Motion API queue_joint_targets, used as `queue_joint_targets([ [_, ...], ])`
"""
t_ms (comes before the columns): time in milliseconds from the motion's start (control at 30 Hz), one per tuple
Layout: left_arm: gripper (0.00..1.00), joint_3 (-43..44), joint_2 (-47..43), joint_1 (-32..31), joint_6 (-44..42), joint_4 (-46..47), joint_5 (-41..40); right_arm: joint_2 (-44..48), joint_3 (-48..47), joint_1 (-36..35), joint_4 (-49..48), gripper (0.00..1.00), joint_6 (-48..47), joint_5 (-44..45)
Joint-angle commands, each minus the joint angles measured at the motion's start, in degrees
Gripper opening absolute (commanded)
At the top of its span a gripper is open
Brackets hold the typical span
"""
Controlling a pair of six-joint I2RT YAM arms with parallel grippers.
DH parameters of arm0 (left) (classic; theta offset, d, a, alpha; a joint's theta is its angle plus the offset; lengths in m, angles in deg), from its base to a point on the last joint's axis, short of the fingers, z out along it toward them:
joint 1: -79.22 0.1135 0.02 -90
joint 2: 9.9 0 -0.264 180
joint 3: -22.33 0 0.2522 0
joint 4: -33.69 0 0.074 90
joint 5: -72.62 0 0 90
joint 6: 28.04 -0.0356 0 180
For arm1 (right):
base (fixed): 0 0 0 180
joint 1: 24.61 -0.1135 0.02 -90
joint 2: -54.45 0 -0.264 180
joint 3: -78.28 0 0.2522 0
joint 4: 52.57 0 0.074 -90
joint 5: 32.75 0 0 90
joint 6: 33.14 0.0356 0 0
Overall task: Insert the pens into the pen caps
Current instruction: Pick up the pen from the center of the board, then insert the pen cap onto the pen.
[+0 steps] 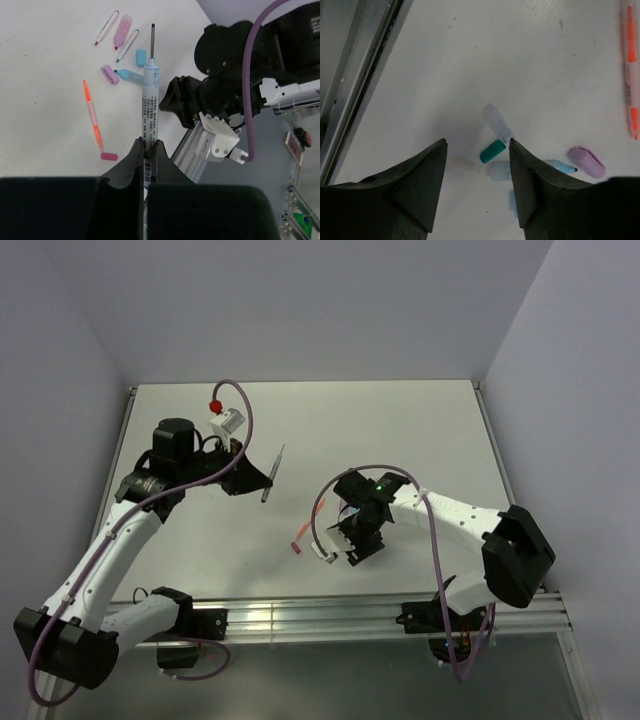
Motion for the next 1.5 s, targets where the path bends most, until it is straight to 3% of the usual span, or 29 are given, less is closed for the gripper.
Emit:
queue_joint_targets([
  [0,0.0,0.4,1.7,1.9,3.0,3.5,6.3,-0.8,1.4,-1.9,-6.3,0.58,-7.4,1.5],
  [100,0.0,0.4,2.3,2.7,3.7,3.8,6.2,-2.5,2.0,-3.2,-7.2,0.53,-9.1,3.4],
  [433,0.0,1.0,3.9,3.0,4.8,4.1,6.5,-5.2,5.4,-4.7,-12.4,0.49,-13.6,10.2],
  [1133,0.0,-1.6,3.4,3.0,5.5,5.9,6.0,-7.2,8.7,-5.4,-15.7,0.45,-13.4,11.3],
  [1333,0.0,-2.2,3.6,3.0,5.4,6.0,5.6,-8.5,8.4,-5.8,-16.0,0.36,-11.9,10.4],
  [1467,0.0,-2.2,3.4,3.0,5.2,5.9,5.3,-9.9,7.5,-5.9,-16.0,0.21,-9.3,9.9],
])
